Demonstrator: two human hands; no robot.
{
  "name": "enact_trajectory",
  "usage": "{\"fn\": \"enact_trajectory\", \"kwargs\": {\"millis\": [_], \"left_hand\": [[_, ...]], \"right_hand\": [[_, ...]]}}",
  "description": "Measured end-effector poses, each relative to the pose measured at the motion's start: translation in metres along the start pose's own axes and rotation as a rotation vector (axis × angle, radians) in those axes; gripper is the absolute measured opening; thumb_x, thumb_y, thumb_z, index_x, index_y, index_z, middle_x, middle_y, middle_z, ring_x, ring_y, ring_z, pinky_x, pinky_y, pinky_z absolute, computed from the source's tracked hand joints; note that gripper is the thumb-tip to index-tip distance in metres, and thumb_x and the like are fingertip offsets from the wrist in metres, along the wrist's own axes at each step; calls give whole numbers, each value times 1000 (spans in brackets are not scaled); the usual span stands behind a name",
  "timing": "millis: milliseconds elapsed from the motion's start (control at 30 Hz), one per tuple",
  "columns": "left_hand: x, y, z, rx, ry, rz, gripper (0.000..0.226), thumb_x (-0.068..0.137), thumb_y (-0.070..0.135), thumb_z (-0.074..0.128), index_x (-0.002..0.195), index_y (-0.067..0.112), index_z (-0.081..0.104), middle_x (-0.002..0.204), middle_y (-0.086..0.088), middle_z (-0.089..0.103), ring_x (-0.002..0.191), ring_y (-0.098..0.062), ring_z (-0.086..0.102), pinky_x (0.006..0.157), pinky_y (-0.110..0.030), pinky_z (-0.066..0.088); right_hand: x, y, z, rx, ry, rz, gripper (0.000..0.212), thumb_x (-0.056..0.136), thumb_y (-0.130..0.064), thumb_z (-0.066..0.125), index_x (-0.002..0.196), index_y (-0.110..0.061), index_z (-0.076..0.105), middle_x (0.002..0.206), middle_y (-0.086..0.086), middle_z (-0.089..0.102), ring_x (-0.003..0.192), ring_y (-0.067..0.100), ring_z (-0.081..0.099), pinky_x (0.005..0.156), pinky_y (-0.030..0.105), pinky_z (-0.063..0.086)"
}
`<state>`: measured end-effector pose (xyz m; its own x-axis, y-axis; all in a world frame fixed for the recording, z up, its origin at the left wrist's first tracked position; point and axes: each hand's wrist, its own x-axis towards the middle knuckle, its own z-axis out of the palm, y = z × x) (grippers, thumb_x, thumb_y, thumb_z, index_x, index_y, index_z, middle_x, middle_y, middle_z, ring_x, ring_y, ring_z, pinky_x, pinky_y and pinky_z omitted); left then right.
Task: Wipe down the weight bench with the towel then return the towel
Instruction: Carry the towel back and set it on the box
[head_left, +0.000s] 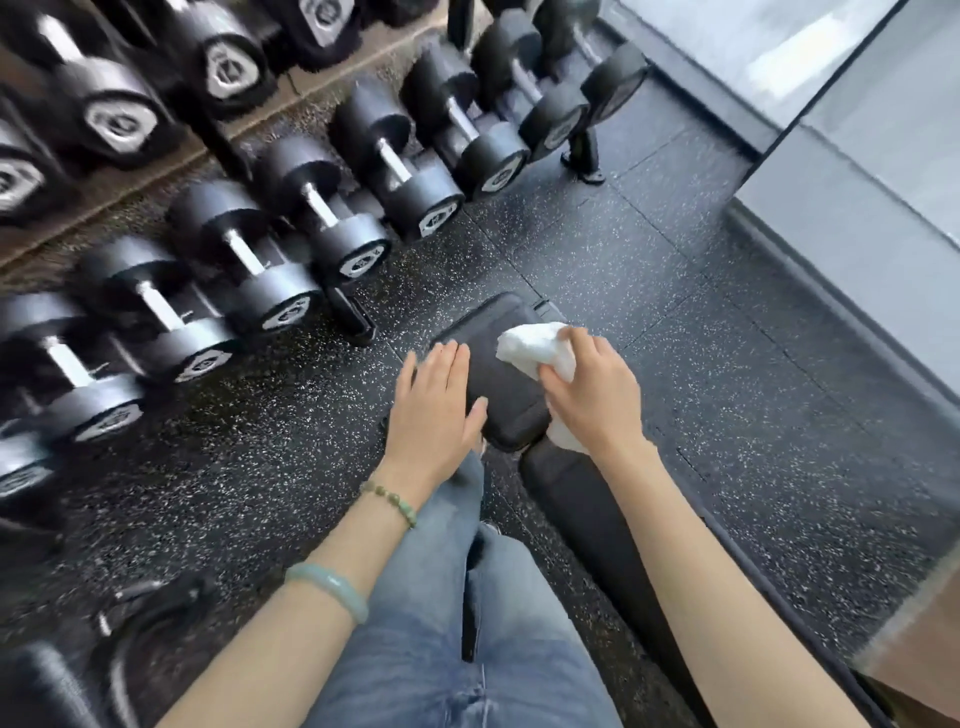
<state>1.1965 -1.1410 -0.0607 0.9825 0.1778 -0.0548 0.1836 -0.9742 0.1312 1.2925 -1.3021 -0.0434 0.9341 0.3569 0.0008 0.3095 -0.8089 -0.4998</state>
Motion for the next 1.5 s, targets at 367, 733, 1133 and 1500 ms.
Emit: {"fn": "enact_trajectory", "kwargs": {"millis": [367, 733, 1133, 1500], "left_hand": [[-52, -28, -144, -41, 313, -128, 63, 93, 43, 34, 136, 0, 48, 133, -14, 56, 122, -28, 54, 107, -43, 34], [-128, -100, -161, -78, 330, -483, 62, 95, 46, 35, 138, 3, 45, 137, -13, 53, 126, -27, 51, 109, -40, 28], [-237, -227, -158, -67, 303, -899, 66, 94, 47, 38, 144, 4, 37, 146, -12, 44, 133, -26, 42, 114, -40, 24], [-342, -307, -153, -59, 315, -1252, 64, 94, 47, 37, 139, 2, 44, 138, -13, 51, 125, -28, 50, 109, -45, 33]], "right_hand": [[-18, -115, -97, 94, 81, -205, 38, 86, -32, 64, 119, -15, 57, 104, 9, 60, 87, 30, 59, 65, 29, 38], [-29, -225, -49, 83, -135, -433, 37, 86, -35, 63, 118, -18, 56, 104, 6, 60, 89, 29, 59, 68, 34, 45], [-64, -378, 52, 79, -361, -715, 41, 89, -41, 59, 125, -22, 53, 113, 2, 59, 96, 24, 58, 73, 32, 45], [-124, -514, 149, 87, -538, -968, 41, 88, -43, 59, 124, -23, 53, 113, 1, 59, 97, 25, 59, 72, 31, 42]]}}
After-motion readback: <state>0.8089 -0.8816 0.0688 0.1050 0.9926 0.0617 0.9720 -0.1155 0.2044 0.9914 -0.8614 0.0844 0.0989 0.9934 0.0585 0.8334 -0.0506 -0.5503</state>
